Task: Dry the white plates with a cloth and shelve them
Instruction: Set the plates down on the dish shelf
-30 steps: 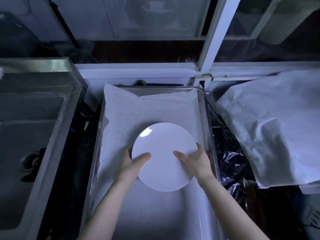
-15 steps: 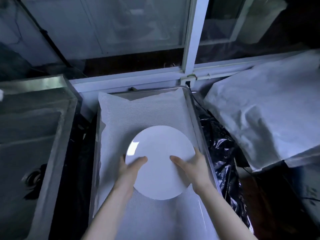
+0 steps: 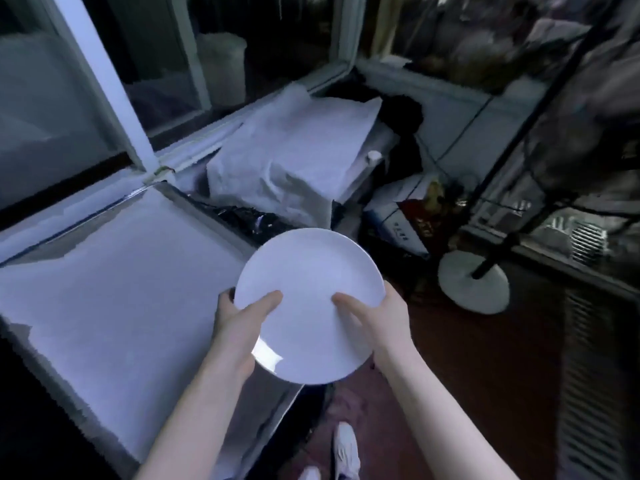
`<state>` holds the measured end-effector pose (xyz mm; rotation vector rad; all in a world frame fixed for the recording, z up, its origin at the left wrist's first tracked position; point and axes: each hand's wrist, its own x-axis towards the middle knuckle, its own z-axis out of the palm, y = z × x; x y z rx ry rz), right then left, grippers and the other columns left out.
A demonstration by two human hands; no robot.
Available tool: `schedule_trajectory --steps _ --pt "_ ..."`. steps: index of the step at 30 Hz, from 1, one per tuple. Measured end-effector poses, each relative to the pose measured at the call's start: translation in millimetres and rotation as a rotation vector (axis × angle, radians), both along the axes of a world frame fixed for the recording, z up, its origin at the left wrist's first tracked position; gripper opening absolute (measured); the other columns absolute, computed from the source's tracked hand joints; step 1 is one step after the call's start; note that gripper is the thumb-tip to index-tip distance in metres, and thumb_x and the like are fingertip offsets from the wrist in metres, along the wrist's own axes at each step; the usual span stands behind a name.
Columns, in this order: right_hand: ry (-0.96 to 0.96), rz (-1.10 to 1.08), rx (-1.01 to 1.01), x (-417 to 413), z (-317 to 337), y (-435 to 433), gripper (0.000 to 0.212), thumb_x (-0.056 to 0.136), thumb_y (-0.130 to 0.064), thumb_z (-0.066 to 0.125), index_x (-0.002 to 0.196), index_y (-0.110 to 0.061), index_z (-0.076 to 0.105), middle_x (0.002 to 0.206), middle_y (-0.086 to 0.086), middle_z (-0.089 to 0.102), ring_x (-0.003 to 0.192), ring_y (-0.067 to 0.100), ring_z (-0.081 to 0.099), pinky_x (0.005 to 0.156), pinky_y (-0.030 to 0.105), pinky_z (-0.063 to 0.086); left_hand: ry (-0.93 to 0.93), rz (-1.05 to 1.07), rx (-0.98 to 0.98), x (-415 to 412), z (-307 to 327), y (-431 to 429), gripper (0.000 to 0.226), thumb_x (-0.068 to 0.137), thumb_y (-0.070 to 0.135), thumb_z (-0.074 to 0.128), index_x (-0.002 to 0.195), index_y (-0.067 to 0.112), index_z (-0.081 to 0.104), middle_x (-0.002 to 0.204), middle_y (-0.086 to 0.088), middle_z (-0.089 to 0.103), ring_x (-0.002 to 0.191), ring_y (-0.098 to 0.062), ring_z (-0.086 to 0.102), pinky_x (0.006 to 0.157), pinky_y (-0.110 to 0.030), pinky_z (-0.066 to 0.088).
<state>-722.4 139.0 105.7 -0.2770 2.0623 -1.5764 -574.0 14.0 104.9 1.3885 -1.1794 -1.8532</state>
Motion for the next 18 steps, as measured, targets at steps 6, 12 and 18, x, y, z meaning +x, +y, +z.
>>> schedule_trajectory --steps 6,12,18 --pt "0.047 -0.434 -0.028 -15.9 24.6 182.0 0.042 0.047 -0.046 0.076 0.085 -0.031 0.064 0.094 -0.008 0.068 0.085 0.011 0.067 0.069 0.034 0.058 0.031 -0.498 -0.07 -81.0 35.2 135.6 0.064 0.067 0.021 0.083 0.123 0.007 0.057 0.109 -0.015 0.072 0.088 -0.03 0.073 0.059 -0.033 0.058" --pt "0.042 -0.874 -0.156 14.7 37.5 396.9 0.053 0.046 -0.032 0.086 0.095 -0.018 0.069 0.089 -0.001 0.075 0.079 0.016 0.073 0.069 0.04 0.061 0.013 -0.965 -0.161 -135.8 44.4 327.1 0.068 0.056 0.034 0.076 0.119 0.011 0.065 0.111 -0.009 0.072 0.095 -0.029 0.072 0.067 -0.038 0.057" --pt "0.144 -1.283 -0.168 85.5 40.1 630.3 0.04 0.059 -0.02 0.092 0.089 -0.026 0.067 0.078 -0.016 0.072 0.067 0.002 0.068 0.05 0.018 0.051 0.052 -1.346 -0.143 -145.3 44.7 575.6 0.062 0.056 0.034 0.091 0.108 0.018 0.062 0.107 -0.003 0.071 0.095 -0.026 0.069 0.071 -0.038 0.054"
